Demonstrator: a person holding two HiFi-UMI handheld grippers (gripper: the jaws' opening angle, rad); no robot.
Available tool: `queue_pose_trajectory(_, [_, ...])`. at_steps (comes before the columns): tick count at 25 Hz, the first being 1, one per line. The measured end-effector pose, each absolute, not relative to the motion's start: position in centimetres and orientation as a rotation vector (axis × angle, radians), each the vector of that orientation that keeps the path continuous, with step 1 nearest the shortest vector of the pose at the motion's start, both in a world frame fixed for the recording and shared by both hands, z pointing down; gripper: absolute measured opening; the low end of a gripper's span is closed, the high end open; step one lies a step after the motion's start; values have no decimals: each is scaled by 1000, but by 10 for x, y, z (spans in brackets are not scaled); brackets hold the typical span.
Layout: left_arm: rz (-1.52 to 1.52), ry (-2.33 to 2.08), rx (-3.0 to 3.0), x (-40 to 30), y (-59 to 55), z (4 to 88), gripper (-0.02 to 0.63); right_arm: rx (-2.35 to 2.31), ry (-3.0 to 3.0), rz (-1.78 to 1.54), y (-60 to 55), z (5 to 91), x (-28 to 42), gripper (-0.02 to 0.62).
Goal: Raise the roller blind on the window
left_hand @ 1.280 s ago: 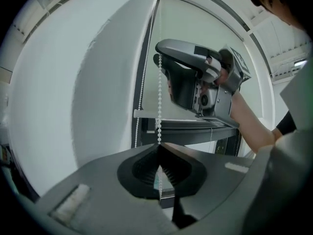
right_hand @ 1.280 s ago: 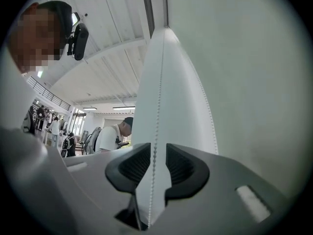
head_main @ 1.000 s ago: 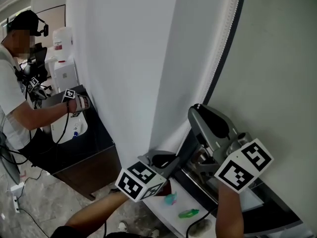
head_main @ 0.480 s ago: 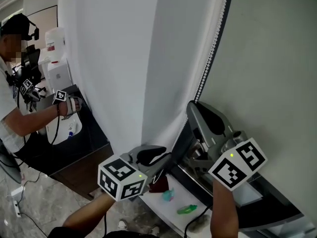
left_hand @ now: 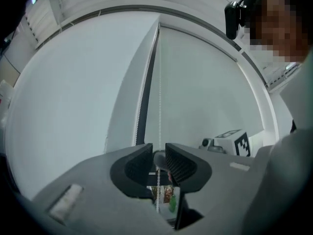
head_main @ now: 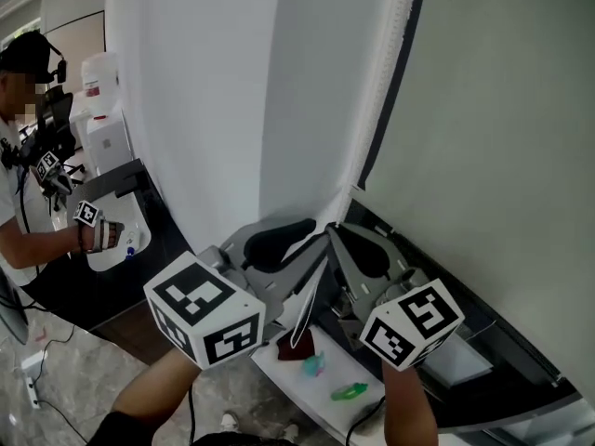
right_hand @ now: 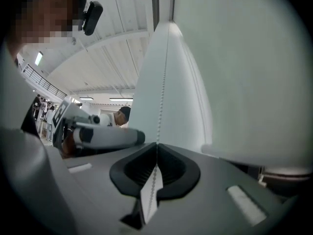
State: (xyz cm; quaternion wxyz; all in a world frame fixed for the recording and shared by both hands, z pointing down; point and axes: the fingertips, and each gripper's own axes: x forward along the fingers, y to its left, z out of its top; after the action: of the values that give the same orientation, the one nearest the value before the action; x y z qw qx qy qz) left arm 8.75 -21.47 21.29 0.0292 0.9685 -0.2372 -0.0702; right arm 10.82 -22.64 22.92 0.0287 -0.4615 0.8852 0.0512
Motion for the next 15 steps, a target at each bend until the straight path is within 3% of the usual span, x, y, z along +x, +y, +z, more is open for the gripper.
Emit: queue_pose_trajectory(15, [-101, -719, 3088, 125, -220, 208, 91, -1485, 2776, -82, -208, 330, 112, 11])
